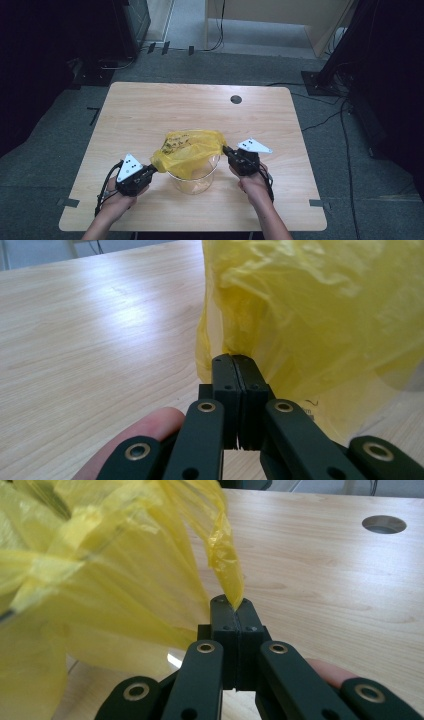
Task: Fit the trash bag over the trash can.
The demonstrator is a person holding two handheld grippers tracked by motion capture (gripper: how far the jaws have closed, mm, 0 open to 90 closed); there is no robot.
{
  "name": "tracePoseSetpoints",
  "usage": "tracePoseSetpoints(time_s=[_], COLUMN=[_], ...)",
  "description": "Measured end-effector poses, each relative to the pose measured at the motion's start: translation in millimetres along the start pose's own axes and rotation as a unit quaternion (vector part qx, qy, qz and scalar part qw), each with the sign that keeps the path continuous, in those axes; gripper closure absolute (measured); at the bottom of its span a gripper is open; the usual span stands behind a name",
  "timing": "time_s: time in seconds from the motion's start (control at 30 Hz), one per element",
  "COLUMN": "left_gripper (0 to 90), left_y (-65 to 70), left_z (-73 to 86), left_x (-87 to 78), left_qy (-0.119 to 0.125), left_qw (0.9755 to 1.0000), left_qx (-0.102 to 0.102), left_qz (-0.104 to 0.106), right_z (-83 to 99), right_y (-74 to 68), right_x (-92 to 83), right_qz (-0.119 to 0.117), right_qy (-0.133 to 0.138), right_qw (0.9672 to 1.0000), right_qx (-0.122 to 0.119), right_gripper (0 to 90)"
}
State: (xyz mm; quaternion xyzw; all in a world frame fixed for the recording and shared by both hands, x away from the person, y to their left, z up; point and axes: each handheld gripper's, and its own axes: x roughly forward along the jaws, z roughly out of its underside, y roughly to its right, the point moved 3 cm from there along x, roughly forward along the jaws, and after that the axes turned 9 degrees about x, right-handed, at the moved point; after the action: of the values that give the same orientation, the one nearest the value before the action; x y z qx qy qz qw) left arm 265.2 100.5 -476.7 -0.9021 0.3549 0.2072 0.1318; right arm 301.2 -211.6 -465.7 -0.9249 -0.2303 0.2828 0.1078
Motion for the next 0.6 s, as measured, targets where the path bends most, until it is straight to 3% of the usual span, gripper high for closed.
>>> tracePoseSetpoints(time_s=[0.07, 0.17, 0.23, 0.4, 0.5, 0.6], left_gripper=[89.2, 89.2, 89.4, 89.2, 89.2, 89.4], left_y=[4.1, 13.0, 14.8, 10.8, 3.2, -13.6], left_z=[1.8, 1.1, -1.6, -6.9, -11.9, -19.4], left_x=[1.2, 5.8, 9.4, 18.9, 29.3, 44.2], left_qy=[0.003, 0.001, -0.005, -0.015, -0.022, -0.037], left_qw=[1.0000, 0.9998, 0.9994, 0.9983, 0.9962, 0.9918], left_qx=[-0.001, 0.020, 0.026, 0.016, -0.005, -0.047], left_qz=[0.003, -0.004, -0.021, -0.055, -0.085, -0.113], right_z=[3.3, 8.8, 11.6, 14.8, 17.2, 20.8], right_y=[-0.1, -4.0, -9.1, -15.7, -18.8, -24.3], right_x=[-0.5, 1.0, 3.0, 5.3, 4.9, 3.4], right_qz=[-0.005, -0.015, -0.017, -0.007, -0.007, -0.019], right_qy=[0.000, 0.001, 0.003, 0.014, 0.018, 0.016], right_qw=[1.0000, 0.9999, 0.9999, 0.9998, 0.9997, 0.9997], right_qx=[0.001, 0.004, -0.001, -0.015, -0.013, -0.005], right_gripper=[90.0, 90.0, 90.0, 90.0, 90.0, 90.0])
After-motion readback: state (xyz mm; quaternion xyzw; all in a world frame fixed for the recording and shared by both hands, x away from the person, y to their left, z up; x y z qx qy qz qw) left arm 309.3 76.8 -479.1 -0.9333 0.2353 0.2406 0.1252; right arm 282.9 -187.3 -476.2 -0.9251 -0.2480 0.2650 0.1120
